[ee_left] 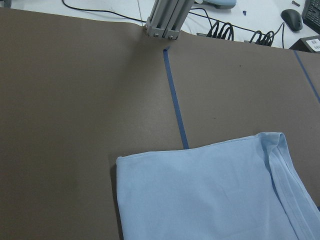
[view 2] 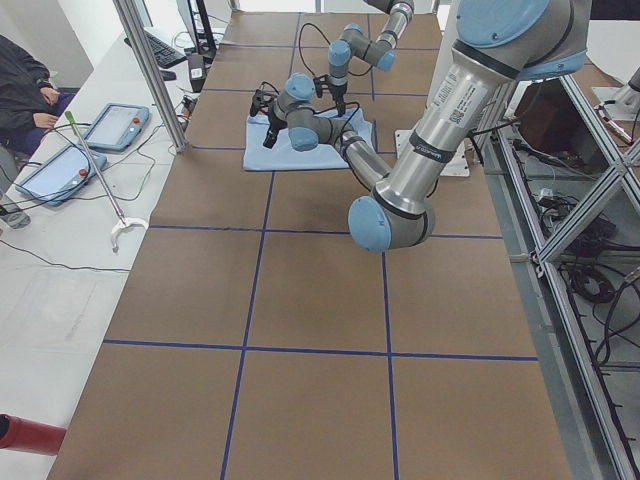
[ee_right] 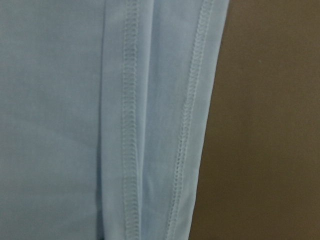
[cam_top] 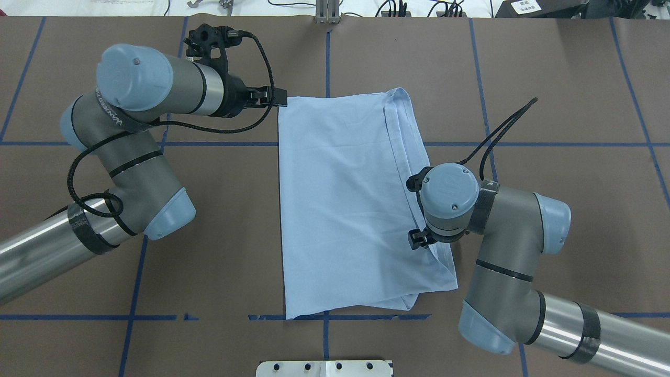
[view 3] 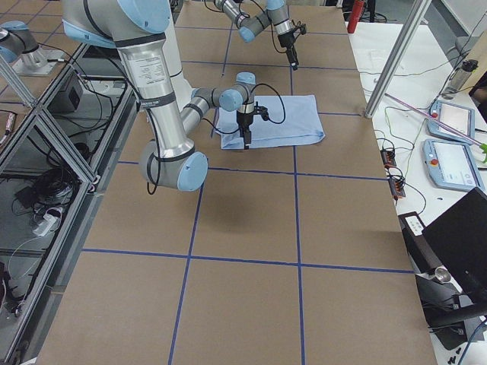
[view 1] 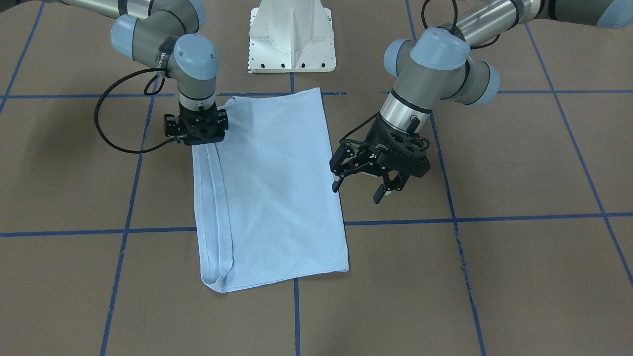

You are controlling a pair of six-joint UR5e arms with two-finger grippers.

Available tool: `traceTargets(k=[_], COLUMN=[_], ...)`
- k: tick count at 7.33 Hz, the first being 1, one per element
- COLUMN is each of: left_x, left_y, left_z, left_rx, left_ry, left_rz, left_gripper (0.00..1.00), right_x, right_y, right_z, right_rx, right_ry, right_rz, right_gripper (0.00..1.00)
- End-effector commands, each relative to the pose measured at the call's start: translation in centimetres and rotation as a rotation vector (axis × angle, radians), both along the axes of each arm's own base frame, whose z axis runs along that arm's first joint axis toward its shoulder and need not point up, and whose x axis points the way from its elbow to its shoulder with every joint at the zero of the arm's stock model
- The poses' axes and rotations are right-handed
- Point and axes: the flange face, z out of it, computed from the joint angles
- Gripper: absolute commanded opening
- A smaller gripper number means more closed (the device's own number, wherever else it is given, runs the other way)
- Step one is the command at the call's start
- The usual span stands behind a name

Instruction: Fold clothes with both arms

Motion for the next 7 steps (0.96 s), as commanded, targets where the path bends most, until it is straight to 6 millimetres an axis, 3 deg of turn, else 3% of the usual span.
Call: traceTargets(k=[1,3,4,5,7], left_x=[0.0,0.0,0.0,0.0,0.0], left_y=[0.0,0.0,0.0,0.0,0.0], left_z=[-0.2,-0.2,-0.1,-0.2,-0.1], left_rx=[0.000,-0.001,-0.002,-0.001,0.002], left_ry=[0.004,0.004,0.003,0.004,0.001], left_rz=[0.000,-0.002,-0.002,-0.001,0.001], left_gripper=[1.00,1.00,1.00,1.00,1.00], right_x=[0.5,2.6,3.3,3.6,4.7], right_y=[-1.0,-3.4,-3.4,-3.9,-7.7], right_z=[0.7,1.7,4.7,5.5,-0.2], right_rx=[0.005,0.022,0.005,0.016,0.043], right_ry=[0.014,0.034,0.075,0.100,0.015], right_rz=[-0.001,-0.003,-0.010,0.001,0.050], right_gripper=[1.00,1.00,1.00,1.00,1.00])
